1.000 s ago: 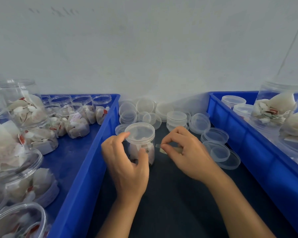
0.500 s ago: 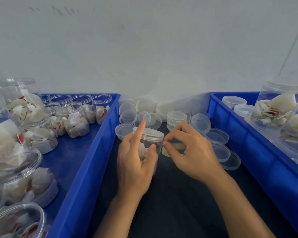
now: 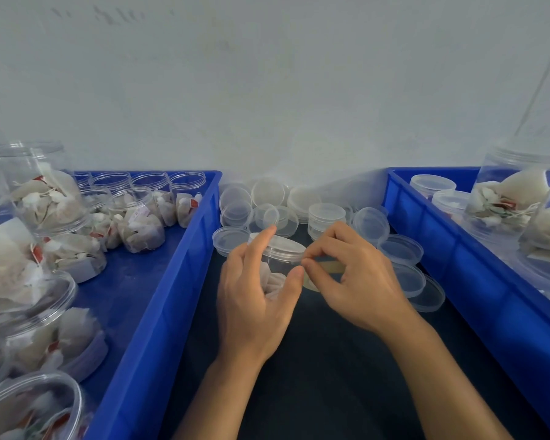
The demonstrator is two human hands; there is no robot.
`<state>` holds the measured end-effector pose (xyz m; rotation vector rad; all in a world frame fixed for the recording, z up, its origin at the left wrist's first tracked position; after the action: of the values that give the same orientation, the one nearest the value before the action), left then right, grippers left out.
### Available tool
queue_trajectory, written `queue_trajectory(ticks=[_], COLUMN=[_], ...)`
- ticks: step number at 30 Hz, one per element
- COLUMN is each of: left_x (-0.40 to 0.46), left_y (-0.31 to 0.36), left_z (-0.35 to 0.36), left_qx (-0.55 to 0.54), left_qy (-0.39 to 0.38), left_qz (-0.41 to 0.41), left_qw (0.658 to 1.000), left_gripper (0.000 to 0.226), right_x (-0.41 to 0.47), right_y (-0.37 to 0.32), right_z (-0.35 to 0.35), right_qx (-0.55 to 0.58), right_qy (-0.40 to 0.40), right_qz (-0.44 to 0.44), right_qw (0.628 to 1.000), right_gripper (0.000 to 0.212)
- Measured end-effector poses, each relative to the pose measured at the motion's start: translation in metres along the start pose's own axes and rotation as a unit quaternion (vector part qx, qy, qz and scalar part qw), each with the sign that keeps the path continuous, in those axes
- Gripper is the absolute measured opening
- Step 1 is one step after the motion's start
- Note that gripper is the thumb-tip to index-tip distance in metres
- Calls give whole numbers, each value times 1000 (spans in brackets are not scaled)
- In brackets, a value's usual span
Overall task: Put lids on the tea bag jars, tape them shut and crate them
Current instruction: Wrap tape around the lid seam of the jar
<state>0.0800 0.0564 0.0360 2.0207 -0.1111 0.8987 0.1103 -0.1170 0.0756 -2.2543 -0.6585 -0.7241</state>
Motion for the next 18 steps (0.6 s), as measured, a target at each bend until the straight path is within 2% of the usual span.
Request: queue_trajectory(ticks=[18], left_x=[2], left_y=[-1], left_z=[0], left_qx=[10], left_qy=[32], left_qz=[-13], left_qw=[999], left_gripper=[56], right_x=[0], right_y=[-11], right_z=[4], right_qx=[-62], right_qy=[10], right_qz=[-19], right_qw=[998], right_gripper=[5])
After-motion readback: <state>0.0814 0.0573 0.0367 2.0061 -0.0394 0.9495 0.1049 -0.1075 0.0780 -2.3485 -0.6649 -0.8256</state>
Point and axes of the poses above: each hand's wrist, its own x-axis towards the middle knuckle, its own z-axis out of the palm, y = z × x, the point moved 5 cm from there along x, towards the middle knuckle, and after that the axes turned 3 degrees about y, right-handed, at the moved point
